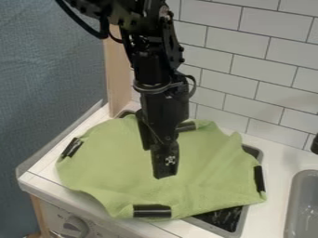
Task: Fold the cloth from right to left
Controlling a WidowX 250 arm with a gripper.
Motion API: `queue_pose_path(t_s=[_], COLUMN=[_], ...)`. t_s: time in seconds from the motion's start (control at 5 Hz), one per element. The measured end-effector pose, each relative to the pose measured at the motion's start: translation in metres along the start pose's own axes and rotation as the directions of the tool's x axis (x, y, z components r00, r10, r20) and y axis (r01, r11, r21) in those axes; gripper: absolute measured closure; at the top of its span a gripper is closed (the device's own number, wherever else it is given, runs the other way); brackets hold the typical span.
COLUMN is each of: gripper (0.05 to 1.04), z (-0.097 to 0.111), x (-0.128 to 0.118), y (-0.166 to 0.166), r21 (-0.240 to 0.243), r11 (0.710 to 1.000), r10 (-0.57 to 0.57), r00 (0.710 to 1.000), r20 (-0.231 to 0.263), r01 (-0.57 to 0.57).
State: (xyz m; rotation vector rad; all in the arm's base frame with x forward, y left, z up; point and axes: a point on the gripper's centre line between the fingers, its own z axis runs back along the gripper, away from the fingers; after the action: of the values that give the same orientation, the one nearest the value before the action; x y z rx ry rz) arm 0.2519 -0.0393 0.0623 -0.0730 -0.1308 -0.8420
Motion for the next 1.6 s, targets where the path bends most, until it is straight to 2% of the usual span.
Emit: queue_pose_path(t_s=[0.2, 0.4, 0.6, 0.8, 1.0, 1.2, 1.4, 1.6], gripper=[0.084, 0.084, 0.084, 0.084, 0.084, 0.084, 0.084, 0.084], z=[-0.006, -0.009, -0.010, -0.017, -0.025, -0.036, -0.044, -0.056], x=[-0.003, 0.011, 0.033, 0.057, 0.082, 0.103, 0.122, 0.133], y=[-0.003, -0.008, -0.015, -0.022, -0.029, -0.030, -0.026, -0.020], r21=[-0.020, -0.048, -0.056, -0.054, 0.002, 0.025, 0.063, 0.071], r11=[1.000, 0.998, 0.997, 0.988, 0.938, 0.890, 0.849, 0.824], r10=[0.009, 0.028, 0.054, 0.145, 0.346, 0.454, 0.523, 0.562], r00=[1.000, 0.999, 0.998, 0.989, 0.938, 0.891, 0.852, 0.827], r20=[-0.021, -0.044, -0.035, -0.019, -0.009, 0.012, 0.032, 0.021], r01=[-0.009, -0.031, -0.056, -0.146, -0.346, -0.454, -0.524, -0.562])
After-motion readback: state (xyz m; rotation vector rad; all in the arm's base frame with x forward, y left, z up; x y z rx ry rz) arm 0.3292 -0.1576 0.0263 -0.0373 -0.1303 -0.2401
